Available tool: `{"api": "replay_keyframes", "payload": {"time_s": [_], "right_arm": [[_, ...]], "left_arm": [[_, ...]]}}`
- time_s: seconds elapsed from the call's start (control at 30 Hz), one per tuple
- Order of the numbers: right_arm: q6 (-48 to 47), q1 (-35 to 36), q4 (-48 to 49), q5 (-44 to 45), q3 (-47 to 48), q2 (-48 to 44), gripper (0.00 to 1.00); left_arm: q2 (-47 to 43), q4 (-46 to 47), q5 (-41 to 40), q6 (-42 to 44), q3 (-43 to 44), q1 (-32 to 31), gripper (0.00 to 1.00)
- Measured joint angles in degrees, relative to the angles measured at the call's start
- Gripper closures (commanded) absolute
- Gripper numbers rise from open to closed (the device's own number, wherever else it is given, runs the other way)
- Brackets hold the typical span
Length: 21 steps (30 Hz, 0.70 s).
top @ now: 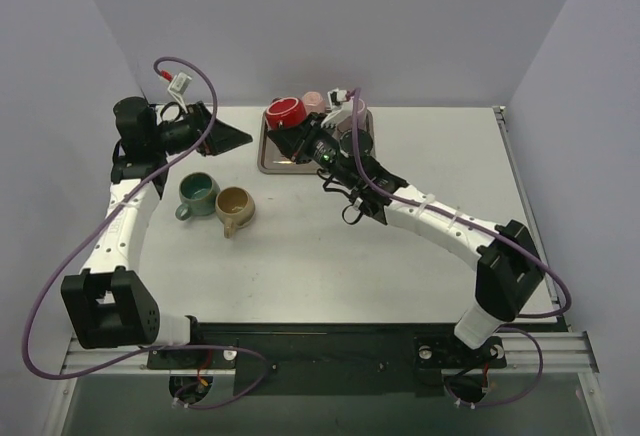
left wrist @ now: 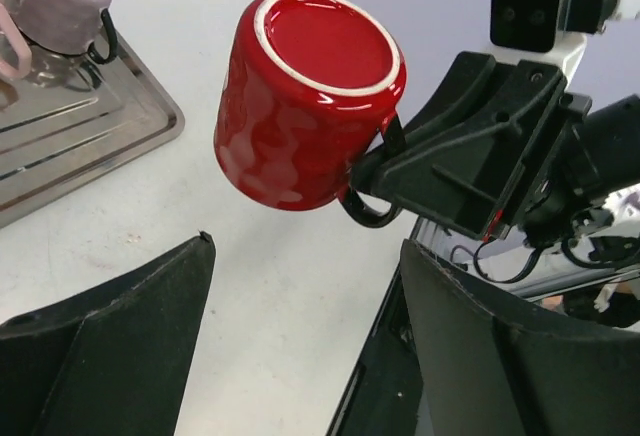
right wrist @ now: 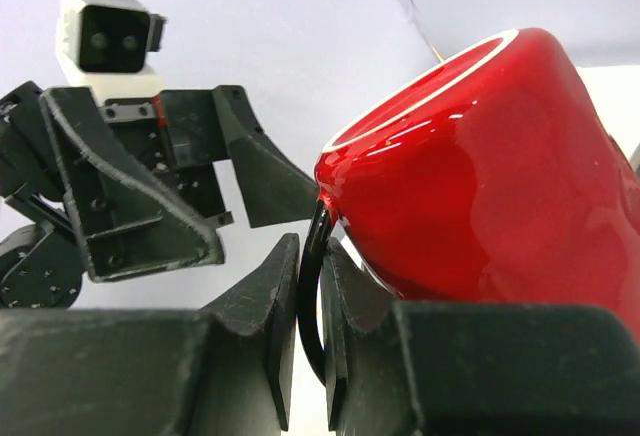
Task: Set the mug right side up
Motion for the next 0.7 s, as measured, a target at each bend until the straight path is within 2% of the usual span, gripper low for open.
{"api": "replay_keyframes", "payload": {"time_s": [0.2,0.27,0.33,0.4,0.5,0.57,0.7], "right_arm": [[2.99,-1.25,-1.88,-0.13,-0.52,-2.21,1.0],[4.72,-1.31,-1.05,-0.11,-0.5,-2.84,1.0],[6.45,-1.18,-0.85,0.2,-0.37,-3.56,1.0],[7.82,-1.03,-1.36,1.36,0.26,-3.98,1.0],[10.62,-0.63,-1.79,4.02,0.76,-4.46,1.0],[12.96,-0.17,-1.81,5.97,1.11,-4.46,1.0],[16.74,0.81,-2.12,9.64,1.62,-4.44,1.0]], "left_arm": [[-1.22,-9.31,2.05,11.43,0.9,-0.04,0.27],[-1.66,-10.38,1.51,13.92,0.9,-0.22,0.2],[-2.91,-13.53,-1.86,20.13,0.87,-0.9,0.14],[-5.64,-16.65,-10.21,28.59,0.44,-3.45,0.13],[-12.7,-17.9,-24.41,43.04,-2.75,-11.67,0.12],[-16.22,-17.7,-29.79,49.27,-3.43,-15.74,0.12],[-20.79,-10.82,-36.79,56.13,-7.34,-16.5,0.1]]}}
